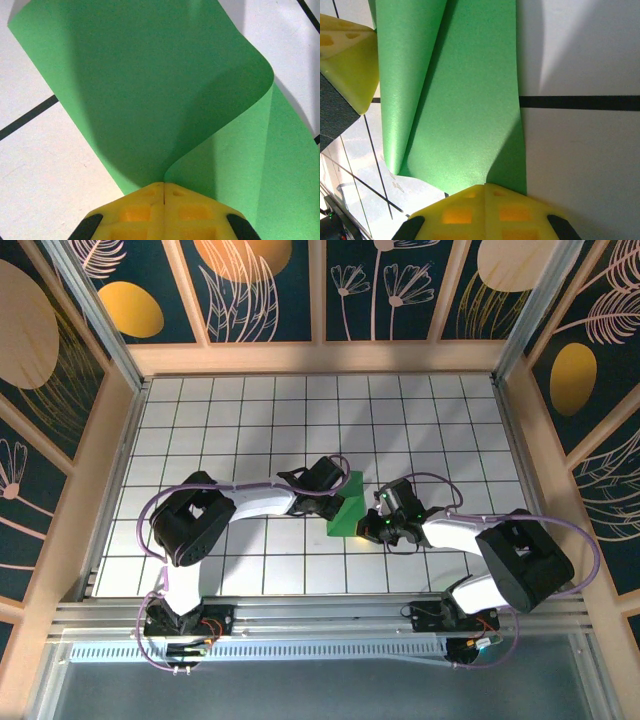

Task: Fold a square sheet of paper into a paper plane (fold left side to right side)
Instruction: Fold the triangle a second time at the center of the table.

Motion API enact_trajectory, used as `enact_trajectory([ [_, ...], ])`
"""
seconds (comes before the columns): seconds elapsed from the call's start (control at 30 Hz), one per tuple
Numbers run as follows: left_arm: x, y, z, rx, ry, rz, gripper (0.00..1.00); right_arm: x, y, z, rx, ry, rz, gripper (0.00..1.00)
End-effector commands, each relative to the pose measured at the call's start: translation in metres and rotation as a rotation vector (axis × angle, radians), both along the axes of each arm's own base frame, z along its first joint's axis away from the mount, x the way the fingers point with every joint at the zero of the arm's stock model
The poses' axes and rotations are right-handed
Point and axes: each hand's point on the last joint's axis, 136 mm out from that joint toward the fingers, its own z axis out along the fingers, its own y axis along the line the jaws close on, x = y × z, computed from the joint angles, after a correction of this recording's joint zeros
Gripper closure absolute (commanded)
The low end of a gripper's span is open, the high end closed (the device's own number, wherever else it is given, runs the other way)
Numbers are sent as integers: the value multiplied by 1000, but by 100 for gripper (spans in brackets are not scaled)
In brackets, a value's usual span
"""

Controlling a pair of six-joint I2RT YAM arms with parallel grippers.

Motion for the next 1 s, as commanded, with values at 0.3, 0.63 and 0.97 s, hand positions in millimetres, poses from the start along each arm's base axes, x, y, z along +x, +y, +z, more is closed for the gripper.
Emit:
enact_trajectory([
  [0.3,9,0,1,20,-22,0,100,-17,-30,-34,-195,91,-10,100],
  [0.63,10,-1,0,17,-25,0,100,-17,-32,-31,-206,81,-8,100],
  [0.97,9,-2,-3,14,-16,-5,100,-17,-31,-31,-202,81,-5,100],
])
